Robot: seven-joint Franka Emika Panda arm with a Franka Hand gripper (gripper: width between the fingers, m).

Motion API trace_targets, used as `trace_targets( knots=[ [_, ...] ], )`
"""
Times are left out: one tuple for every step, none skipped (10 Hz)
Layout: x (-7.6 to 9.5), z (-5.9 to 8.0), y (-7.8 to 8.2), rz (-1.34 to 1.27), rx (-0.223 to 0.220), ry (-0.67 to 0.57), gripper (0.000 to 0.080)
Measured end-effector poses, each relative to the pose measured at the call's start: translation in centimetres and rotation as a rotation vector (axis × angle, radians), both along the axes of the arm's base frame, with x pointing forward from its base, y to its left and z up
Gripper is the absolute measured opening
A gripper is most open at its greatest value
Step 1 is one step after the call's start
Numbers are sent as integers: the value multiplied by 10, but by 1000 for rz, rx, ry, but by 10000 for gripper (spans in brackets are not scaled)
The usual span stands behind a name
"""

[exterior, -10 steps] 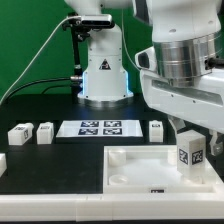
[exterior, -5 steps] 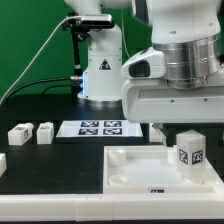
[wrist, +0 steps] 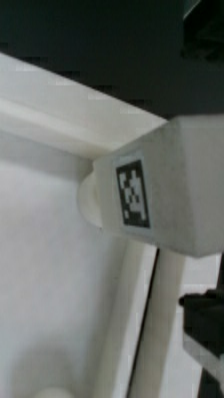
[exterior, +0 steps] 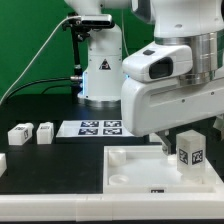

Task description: Assemble one leg

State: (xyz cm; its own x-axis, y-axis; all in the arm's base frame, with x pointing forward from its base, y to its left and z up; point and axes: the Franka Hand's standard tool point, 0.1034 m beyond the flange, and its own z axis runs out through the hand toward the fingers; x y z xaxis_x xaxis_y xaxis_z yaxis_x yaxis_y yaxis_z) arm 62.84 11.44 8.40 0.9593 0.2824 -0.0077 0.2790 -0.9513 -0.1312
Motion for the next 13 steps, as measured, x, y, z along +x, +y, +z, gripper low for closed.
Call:
trace_targets(
  knots=[
    [0, 0, 0, 0, 0, 0, 649],
    [0, -1, 0, 0, 0, 1, 522],
    [0, -1, 0, 0, 0, 1, 522],
    [0, -1, 0, 0, 0, 1, 387],
    [0, -1, -1, -1, -2, 1, 291],
    [0, -1, -1, -12, -2, 3, 291],
    [0, -1, -1, -36, -1, 1, 291],
    [1, -2, -2, -162, -5, -5, 291],
    [1, -2, -2, -353, -14, 15, 291],
    [1, -2, -3, -495, -21, 33, 291],
    [1, -2, -3, -630, -24, 50, 291],
    [1, -3, -4, -811, -25, 75, 292],
    [1, -3, -5, -972, -24, 98, 292]
  ],
)
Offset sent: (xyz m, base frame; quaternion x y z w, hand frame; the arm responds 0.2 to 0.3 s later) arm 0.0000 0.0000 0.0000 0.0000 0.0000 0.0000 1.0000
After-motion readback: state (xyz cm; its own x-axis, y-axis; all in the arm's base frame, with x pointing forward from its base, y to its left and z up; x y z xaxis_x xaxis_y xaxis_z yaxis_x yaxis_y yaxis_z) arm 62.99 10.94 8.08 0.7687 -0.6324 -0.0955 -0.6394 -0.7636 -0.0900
